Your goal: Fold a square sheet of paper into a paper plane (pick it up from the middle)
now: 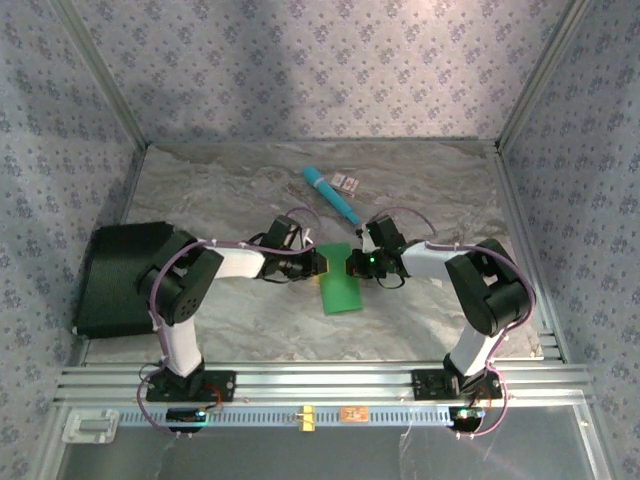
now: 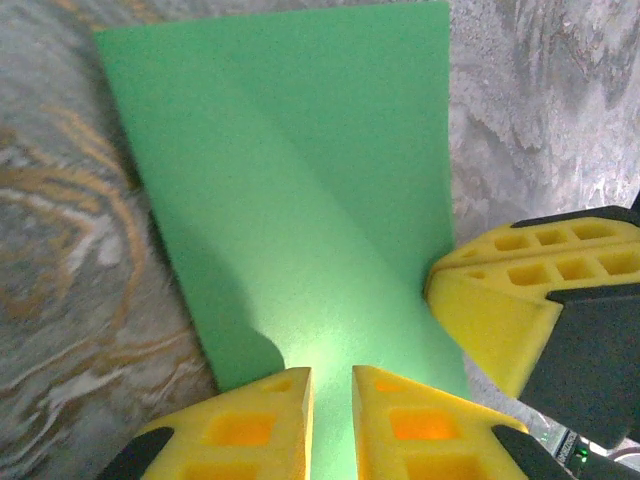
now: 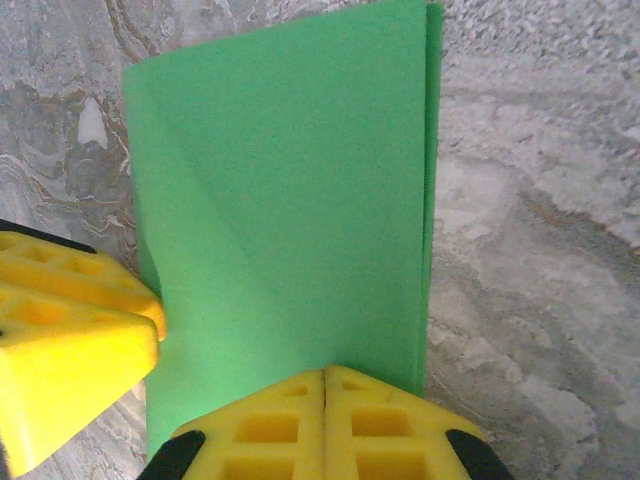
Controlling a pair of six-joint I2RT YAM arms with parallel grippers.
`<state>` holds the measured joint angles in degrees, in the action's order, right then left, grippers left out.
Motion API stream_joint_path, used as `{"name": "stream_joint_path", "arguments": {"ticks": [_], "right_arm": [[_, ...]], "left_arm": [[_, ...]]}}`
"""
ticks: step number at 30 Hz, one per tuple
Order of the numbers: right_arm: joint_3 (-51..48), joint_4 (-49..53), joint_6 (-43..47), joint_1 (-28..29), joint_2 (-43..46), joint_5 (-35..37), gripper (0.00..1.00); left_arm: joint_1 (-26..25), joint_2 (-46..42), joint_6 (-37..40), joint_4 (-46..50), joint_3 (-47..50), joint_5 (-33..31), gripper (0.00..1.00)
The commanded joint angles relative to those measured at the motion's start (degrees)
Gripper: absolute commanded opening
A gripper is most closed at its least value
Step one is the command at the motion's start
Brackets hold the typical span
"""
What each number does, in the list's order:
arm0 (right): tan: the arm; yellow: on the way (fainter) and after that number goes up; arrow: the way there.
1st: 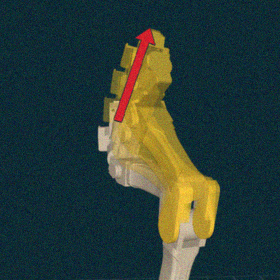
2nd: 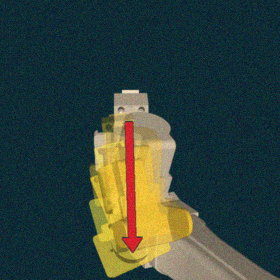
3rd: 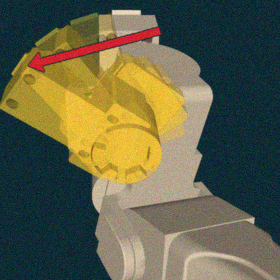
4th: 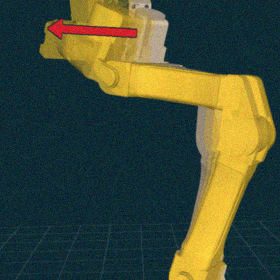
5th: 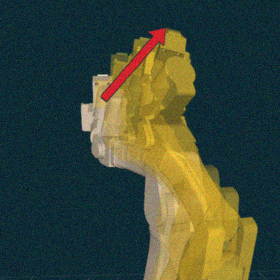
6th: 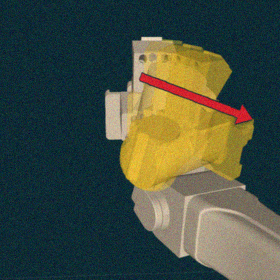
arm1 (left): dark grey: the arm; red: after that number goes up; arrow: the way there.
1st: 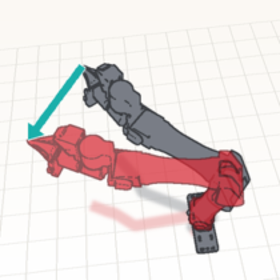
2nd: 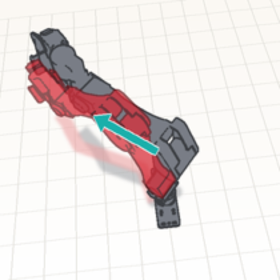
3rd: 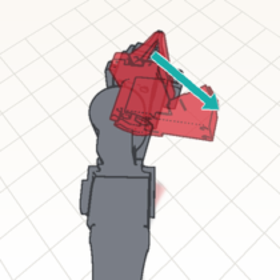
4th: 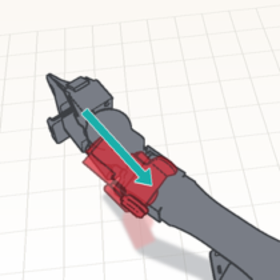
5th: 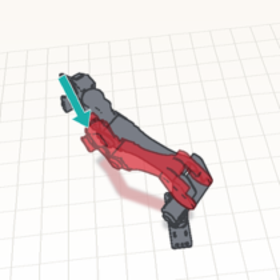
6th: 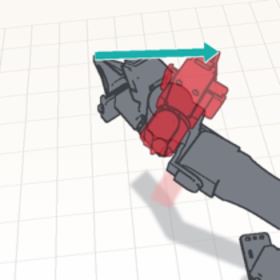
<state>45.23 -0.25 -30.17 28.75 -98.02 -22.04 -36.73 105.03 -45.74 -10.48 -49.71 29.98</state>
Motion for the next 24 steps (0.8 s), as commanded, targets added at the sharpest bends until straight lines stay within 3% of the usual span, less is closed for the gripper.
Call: {"name": "stream_joint_path", "arguments": {"ticks": [1,6,15,24], "right_arm": [[-2.43,8.33,0.04,-0.37,-1.65,4.89,0.0],[-2.26,8.76,0.11,-0.36,-1.56,5.3,0.0],[-2.48,8.57,0.03,-0.28,-1.06,5.25,0.0],[-0.03,7.82,-0.03,-0.51,0.92,1.66,0.0]], "left_arm": [[-0.44,-3.59,-0.06,1.42,0.25,0.57,0.18],[-2.06,-2.72,-1.32,-0.02,1.62,2.13,0.16],[-2.26,-0.36,-3.1,0.54,4.43,-1.1,0.12],[-1.51,-4.94,-1.82,6.56,0.46,-2.47,0.14]]}}
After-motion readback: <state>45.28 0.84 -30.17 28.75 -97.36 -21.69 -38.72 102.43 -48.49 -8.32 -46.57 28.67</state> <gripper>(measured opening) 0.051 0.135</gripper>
